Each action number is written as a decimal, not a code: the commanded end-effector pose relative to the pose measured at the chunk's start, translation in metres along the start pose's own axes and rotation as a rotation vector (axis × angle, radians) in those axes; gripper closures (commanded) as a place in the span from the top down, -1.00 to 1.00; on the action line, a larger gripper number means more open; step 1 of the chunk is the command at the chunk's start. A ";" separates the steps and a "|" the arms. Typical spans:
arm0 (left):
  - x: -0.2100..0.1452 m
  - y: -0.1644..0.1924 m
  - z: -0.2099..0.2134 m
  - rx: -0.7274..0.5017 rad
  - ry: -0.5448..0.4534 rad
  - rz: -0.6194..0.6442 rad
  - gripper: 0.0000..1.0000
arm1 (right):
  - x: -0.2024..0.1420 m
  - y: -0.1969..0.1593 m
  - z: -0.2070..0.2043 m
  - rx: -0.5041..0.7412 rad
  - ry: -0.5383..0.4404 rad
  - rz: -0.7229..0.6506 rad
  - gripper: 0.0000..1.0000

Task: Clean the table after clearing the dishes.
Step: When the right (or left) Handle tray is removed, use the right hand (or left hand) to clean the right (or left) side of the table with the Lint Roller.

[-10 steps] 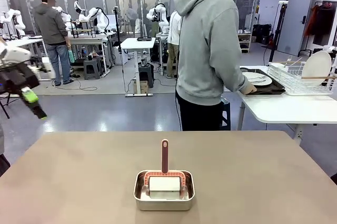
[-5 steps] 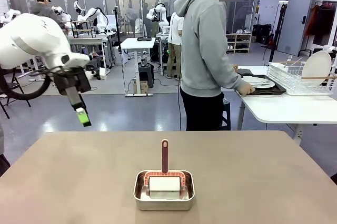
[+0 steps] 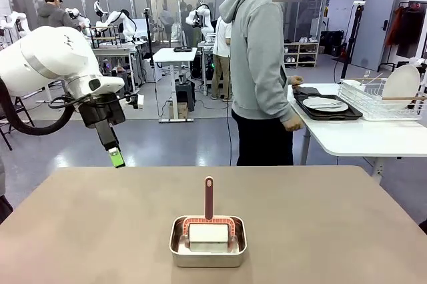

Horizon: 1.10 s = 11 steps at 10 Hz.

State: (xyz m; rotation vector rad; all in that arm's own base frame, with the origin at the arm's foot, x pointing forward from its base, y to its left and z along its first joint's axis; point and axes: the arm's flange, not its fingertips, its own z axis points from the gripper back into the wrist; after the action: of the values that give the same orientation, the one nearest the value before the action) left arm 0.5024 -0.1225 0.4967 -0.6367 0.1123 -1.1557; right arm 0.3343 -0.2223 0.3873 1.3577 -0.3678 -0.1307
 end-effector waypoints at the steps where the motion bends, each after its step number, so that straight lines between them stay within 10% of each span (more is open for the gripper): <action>1: -0.001 0.001 0.007 -0.017 0.004 -0.009 1.00 | -0.001 0.003 0.001 0.002 -0.002 0.004 1.00; 11: 0.131 -0.038 -0.065 0.267 0.212 -0.172 1.00 | -0.001 0.003 0.001 0.002 -0.002 0.004 1.00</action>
State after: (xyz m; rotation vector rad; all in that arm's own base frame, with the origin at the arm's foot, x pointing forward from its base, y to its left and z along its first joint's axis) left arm 0.4913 -0.2667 0.4938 -0.3462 0.0918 -1.3738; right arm 0.3343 -0.2223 0.3873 1.3577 -0.3677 -0.1306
